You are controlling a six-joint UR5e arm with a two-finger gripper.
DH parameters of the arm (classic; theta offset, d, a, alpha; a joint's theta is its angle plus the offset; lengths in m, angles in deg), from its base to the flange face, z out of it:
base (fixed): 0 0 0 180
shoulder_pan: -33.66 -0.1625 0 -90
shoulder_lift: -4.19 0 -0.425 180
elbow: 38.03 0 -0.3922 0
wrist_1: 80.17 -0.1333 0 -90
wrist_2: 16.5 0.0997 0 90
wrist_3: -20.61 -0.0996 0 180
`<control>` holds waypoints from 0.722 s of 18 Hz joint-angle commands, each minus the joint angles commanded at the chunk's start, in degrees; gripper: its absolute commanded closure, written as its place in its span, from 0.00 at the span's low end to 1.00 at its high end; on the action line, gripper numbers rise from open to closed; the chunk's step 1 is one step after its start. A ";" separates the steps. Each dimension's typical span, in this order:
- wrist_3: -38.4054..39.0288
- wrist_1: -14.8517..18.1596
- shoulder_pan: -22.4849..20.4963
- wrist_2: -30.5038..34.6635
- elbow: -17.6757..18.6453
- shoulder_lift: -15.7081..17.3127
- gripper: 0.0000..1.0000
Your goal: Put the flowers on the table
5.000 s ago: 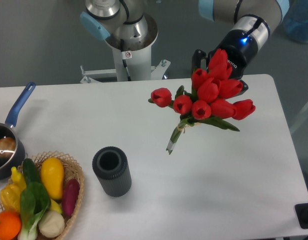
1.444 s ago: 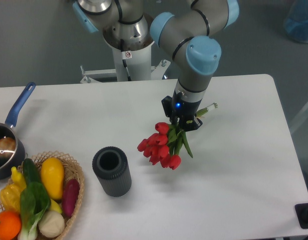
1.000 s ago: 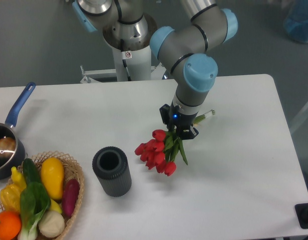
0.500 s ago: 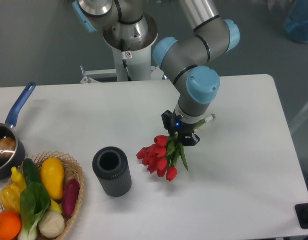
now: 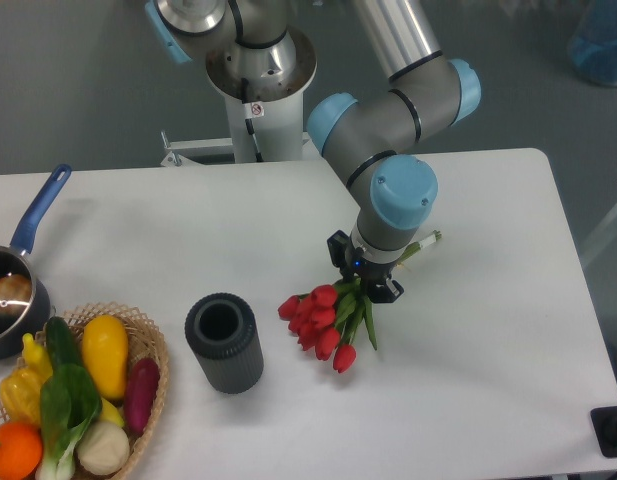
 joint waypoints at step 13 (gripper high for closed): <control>0.70 -0.18 -0.61 0.09 -1.94 2.54 0.00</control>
